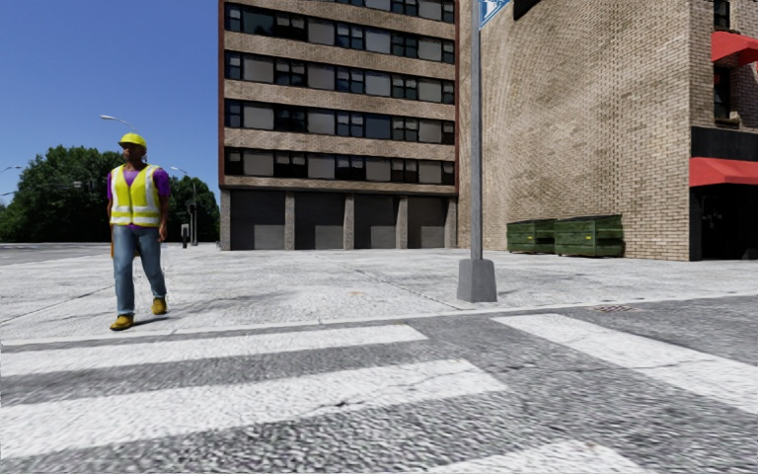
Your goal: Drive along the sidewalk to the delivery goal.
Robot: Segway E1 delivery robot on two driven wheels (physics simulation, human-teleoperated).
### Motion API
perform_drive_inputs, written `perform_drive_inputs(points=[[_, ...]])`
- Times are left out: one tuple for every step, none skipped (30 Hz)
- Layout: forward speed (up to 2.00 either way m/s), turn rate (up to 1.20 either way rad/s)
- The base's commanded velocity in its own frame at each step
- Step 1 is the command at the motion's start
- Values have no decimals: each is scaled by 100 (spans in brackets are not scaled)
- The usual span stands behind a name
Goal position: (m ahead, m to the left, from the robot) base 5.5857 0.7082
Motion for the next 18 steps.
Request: perform_drive_inputs(points=[[188,0],[187,0],[187,0],[187,0],[187,0],[187,0],[183,0],[183,0],[179,0],[177,0],[172,0],[163,0],[163,0],[157,0],[155,8],[154,12],[154,12],[154,13]])
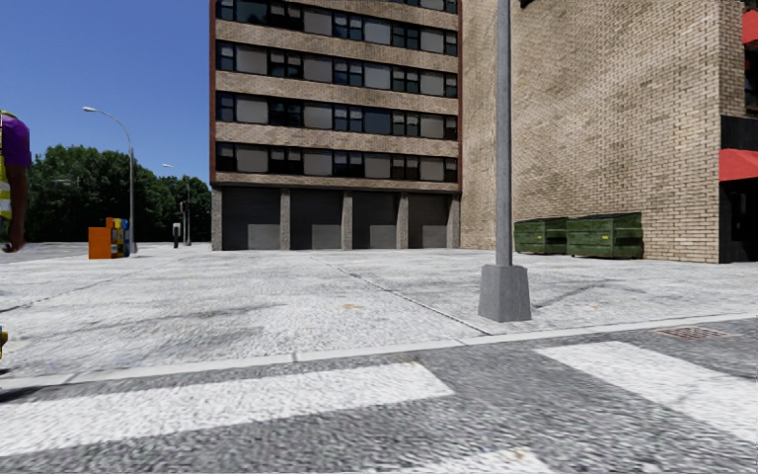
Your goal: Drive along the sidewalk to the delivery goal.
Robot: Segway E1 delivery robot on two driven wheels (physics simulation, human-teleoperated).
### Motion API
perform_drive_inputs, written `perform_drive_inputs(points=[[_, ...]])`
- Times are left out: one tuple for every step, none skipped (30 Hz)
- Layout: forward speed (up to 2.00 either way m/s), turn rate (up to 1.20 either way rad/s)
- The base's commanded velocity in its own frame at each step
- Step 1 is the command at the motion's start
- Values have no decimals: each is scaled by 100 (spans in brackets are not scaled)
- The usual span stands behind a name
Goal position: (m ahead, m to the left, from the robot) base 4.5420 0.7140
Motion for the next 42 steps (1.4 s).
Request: perform_drive_inputs(points=[[154,13],[153,19],[153,19],[150,23],[148,26],[148,26],[148,28],[148,29],[147,34],[147,34],[146,39],[145,42],[145,44],[145,44],[144,45],[144,45],[144,46],[144,46],[143,46],[143,46],[143,46],[143,46],[143,46],[143,33],[143,33],[143,0],[143,0],[142,0],[142,0],[142,0],[139,0],[137,0],[137,0],[134,0],[132,0],[131,0],[131,0],[130,0],[130,0],[129,0],[129,0],[129,0]])
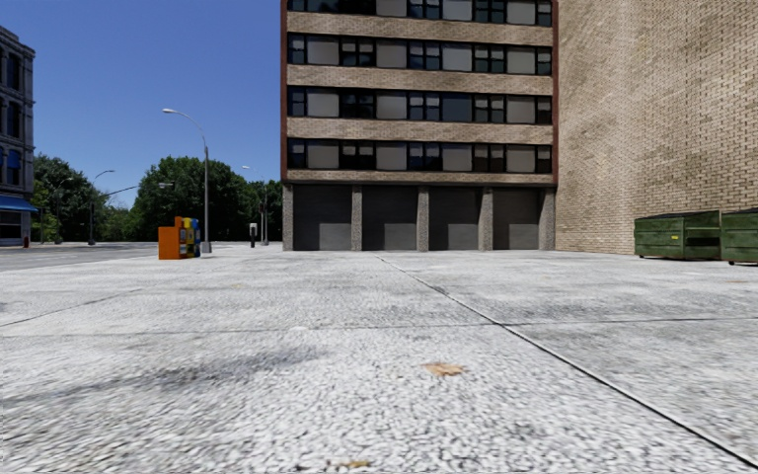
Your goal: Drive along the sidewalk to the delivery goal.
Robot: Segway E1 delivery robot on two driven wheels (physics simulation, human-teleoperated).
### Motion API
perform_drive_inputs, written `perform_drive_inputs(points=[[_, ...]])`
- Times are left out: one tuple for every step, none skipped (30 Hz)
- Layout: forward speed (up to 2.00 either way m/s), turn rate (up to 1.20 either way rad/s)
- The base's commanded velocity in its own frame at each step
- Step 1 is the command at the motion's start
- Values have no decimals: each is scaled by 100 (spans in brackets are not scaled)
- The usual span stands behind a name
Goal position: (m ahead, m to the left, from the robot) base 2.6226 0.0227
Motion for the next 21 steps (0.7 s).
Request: perform_drive_inputs(points=[[129,0],[129,0],[129,0],[129,0],[129,0],[129,0],[129,0],[129,0],[129,0],[129,0],[129,0],[129,0],[129,0],[129,0],[129,0],[129,0],[129,0],[129,0],[129,0],[129,0],[129,0]])
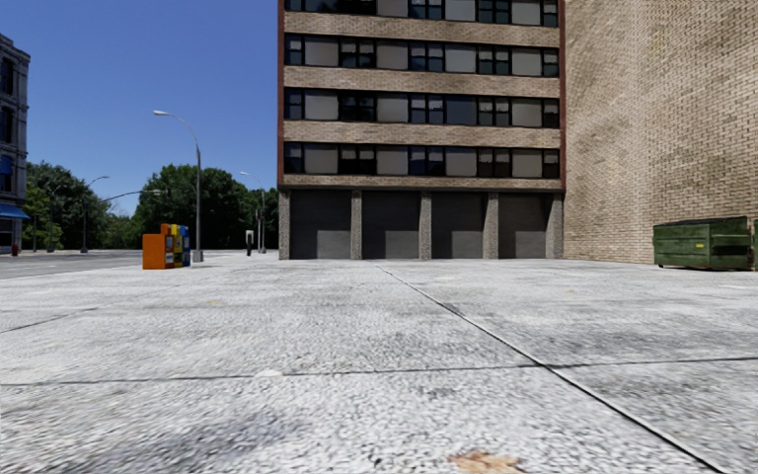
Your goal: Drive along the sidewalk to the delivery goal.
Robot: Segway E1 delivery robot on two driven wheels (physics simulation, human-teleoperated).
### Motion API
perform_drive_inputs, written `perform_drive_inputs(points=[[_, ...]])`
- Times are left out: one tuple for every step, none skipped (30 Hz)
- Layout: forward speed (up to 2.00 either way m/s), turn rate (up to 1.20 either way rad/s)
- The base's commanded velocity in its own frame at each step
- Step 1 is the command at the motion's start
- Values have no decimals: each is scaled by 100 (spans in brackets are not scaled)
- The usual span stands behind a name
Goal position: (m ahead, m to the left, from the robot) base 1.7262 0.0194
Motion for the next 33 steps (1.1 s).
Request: perform_drive_inputs(points=[[129,0],[129,0],[129,0],[129,0],[129,0],[129,0],[129,0],[129,0],[129,0],[129,0],[129,0],[129,0],[129,0],[129,0],[129,0],[129,0],[129,0],[129,0],[129,0],[129,0],[123,0],[123,0],[115,0],[111,0],[110,0],[110,0],[104,0],[26,0],[0,0],[0,0],[0,0],[0,0],[0,0]])
